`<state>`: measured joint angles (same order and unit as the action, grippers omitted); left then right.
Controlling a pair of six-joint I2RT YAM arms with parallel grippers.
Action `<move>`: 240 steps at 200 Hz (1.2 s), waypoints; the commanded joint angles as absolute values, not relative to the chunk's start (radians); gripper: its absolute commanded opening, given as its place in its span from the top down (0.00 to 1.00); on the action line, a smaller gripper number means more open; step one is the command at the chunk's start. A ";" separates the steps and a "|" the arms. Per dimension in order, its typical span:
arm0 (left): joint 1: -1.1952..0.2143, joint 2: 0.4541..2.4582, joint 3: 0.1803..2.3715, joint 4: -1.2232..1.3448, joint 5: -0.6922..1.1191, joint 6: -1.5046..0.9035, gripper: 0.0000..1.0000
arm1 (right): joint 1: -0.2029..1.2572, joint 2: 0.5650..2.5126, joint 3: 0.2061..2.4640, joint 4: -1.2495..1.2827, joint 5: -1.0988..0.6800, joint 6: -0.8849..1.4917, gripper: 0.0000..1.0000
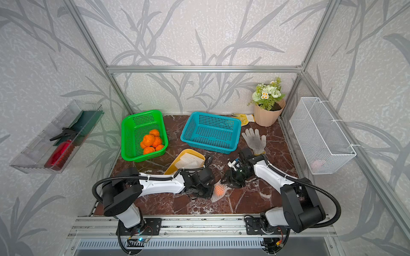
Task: Remove foam nets from oranges
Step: Remove the foam net from the orange.
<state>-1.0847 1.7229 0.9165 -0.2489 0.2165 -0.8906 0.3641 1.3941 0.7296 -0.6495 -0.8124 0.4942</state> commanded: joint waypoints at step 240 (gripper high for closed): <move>-1.068 1.893 1.015 -0.306 0.217 -0.842 0.97 | 0.113 1.302 0.815 -0.937 -0.788 0.374 0.70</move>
